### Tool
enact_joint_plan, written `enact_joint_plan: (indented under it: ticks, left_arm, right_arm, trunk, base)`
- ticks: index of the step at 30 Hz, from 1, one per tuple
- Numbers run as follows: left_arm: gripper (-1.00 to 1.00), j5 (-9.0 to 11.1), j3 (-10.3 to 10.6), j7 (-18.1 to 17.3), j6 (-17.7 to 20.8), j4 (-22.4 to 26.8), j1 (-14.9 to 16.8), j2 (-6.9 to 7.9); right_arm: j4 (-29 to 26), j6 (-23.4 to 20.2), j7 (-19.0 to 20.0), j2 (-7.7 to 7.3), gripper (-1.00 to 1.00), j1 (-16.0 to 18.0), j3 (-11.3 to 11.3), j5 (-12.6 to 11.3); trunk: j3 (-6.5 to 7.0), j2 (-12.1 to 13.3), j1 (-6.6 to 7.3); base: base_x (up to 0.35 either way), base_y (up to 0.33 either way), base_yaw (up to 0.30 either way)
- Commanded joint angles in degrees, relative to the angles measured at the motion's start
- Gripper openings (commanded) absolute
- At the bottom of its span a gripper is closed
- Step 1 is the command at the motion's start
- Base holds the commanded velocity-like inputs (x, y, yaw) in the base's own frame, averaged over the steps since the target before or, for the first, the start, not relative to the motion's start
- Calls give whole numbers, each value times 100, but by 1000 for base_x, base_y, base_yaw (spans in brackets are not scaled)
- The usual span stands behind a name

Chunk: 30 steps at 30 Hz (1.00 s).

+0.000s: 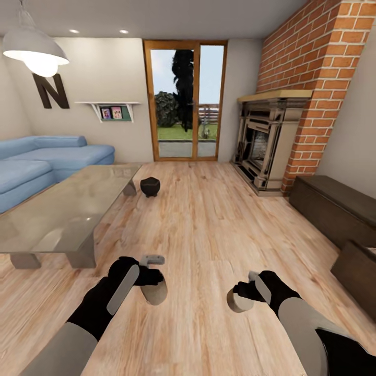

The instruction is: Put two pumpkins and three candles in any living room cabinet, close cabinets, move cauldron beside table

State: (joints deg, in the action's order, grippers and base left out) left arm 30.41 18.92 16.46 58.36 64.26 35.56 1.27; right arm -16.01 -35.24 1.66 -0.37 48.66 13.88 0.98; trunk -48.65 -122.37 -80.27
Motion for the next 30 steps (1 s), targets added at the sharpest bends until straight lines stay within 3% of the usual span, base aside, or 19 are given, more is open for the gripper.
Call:
enact_joint_plan:
  ticks: [1,30]
  left_arm:
    - [-100,62,15,59,10,7,4,6]
    - [-100,62,16,59,8,9,4,5]
  right_arm:
    - [-8,-27,18,2,-100,3,27,8]
    - [-7,-25,18,2,-100,3,27,10]
  trunk:
    - [13,39,24]
    - [533,1202,660]
  base:
    - [0,0,-253]
    - [0,0,-227]
